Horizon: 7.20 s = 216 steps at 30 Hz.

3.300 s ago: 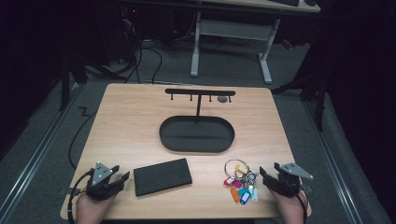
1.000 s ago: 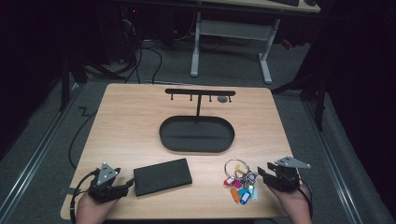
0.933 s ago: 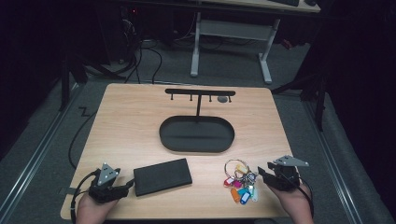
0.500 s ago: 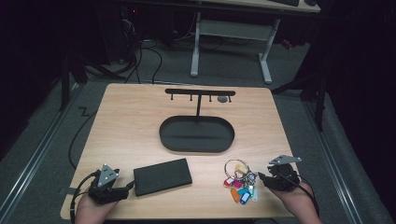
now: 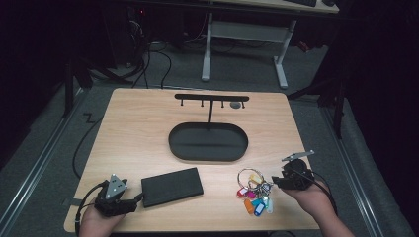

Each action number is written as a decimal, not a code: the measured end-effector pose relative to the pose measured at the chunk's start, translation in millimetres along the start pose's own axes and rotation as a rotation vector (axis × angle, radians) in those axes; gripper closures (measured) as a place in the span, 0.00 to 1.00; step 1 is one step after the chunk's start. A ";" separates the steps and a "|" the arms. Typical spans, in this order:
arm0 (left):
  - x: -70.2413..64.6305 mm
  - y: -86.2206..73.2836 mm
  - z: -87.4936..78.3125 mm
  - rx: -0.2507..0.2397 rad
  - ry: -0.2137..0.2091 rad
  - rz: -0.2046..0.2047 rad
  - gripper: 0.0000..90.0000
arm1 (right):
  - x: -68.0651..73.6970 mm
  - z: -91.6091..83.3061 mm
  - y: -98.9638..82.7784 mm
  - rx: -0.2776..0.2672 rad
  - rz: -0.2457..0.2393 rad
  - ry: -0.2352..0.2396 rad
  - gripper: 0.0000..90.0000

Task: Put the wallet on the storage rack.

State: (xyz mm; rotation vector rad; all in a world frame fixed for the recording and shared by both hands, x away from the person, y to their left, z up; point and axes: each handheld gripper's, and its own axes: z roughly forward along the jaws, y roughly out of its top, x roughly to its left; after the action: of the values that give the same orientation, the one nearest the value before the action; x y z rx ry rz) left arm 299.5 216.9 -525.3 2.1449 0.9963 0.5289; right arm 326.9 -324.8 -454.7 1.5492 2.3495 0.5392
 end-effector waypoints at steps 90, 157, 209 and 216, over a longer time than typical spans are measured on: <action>-23.2 22.4 -48.3 -0.337 -0.125 0.057 0.92 | 29.6 13.8 -81.0 -0.486 0.204 -0.080 0.53; 2.6 11.0 -31.1 -0.241 -0.107 0.004 0.81 | 32.6 20.4 -79.4 -0.438 0.199 -0.023 0.51; -68.1 176.3 21.6 -0.154 -0.074 0.620 0.82 | 15.6 4.4 -106.7 -0.486 0.229 0.009 0.51; -75.5 190.1 47.0 -0.170 -0.052 0.747 0.82 | 15.7 4.8 -106.7 -0.485 0.224 0.017 0.51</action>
State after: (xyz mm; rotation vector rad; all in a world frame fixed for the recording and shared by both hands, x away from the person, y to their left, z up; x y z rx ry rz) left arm 375.2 51.0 -421.4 2.3143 0.0759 0.8588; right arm 235.5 -347.7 -507.3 1.5700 1.8684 1.0823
